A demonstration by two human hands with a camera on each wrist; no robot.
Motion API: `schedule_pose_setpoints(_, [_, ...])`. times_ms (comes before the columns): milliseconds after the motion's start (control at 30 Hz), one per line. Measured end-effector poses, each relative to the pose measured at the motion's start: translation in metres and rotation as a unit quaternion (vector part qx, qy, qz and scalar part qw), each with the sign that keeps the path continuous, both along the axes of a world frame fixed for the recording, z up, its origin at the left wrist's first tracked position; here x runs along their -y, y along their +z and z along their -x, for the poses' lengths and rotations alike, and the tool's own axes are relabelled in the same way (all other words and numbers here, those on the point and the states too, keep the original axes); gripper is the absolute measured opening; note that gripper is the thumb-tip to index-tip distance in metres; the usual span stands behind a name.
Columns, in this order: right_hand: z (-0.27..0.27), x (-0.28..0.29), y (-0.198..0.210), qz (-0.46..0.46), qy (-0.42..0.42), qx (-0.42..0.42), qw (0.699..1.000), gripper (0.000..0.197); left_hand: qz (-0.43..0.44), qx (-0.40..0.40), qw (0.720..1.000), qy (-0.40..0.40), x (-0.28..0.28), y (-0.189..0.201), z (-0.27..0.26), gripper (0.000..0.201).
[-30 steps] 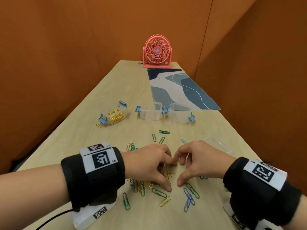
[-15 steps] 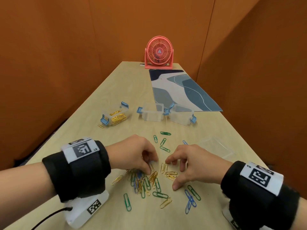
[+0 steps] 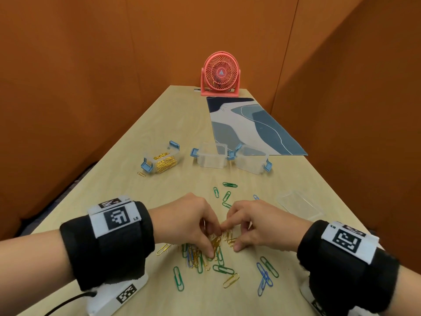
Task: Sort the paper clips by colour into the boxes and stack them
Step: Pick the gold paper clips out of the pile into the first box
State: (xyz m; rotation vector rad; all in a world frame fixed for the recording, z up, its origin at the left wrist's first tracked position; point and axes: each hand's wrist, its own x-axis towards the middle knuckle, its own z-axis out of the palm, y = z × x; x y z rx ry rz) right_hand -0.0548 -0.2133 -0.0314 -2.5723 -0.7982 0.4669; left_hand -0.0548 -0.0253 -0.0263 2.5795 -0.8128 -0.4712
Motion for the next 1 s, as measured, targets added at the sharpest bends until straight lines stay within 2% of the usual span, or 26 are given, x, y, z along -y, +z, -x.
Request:
schedule_pose_setpoints(100, [-0.004,-0.002,-0.001,-0.016,-0.032,-0.003,0.999,0.025,0.034,-0.014,0.999,0.008,0.000,-0.003,0.003,0.023])
schedule_pose_setpoints(200, [-0.004,-0.002,-0.001,-0.018,-0.047,-0.009,0.999,0.016,0.039,-0.022,0.999,0.010,-0.001,-0.001,0.004,0.017])
schedule_pose_setpoints(367, [-0.002,0.000,-0.002,0.017,-0.042,-0.010,0.999,0.003,0.002,-0.009,1.000,0.003,0.004,0.004,0.008,0.034])
schedule_pose_setpoints(433, [0.000,0.000,-0.002,0.045,-0.026,-0.013,0.999,0.007,-0.003,-0.010,1.000,0.000,0.009,0.004,0.011,0.036])
schedule_pose_setpoints(567, [0.004,-0.001,-0.001,0.093,0.011,0.010,0.996,0.010,-0.007,-0.032,0.999,0.011,0.012,0.003,0.009,0.024])
schedule_pose_setpoints(667, [0.005,-0.001,-0.002,0.119,0.025,0.022,0.992,0.023,-0.016,-0.047,0.999,0.013,0.012,0.003,0.007,0.017])
schedule_pose_setpoints(733, [0.006,-0.001,-0.002,0.136,0.027,0.026,0.990,0.030,-0.033,-0.041,0.999,0.002,0.013,0.003,0.007,0.014])
schedule_pose_setpoints(833, [0.007,-0.001,-0.001,0.136,0.019,0.024,0.990,0.032,-0.055,-0.024,0.998,-0.003,0.012,0.004,0.006,0.013])
schedule_pose_setpoints(933, [0.006,0.000,0.000,0.107,0.014,0.039,0.993,0.029,-0.029,-0.042,0.997,0.050,0.005,0.009,-0.003,0.013])
schedule_pose_setpoints(1000, [0.005,0.000,0.001,0.062,0.009,0.067,0.996,0.019,0.053,-0.122,0.981,0.141,-0.002,0.012,-0.012,0.015])
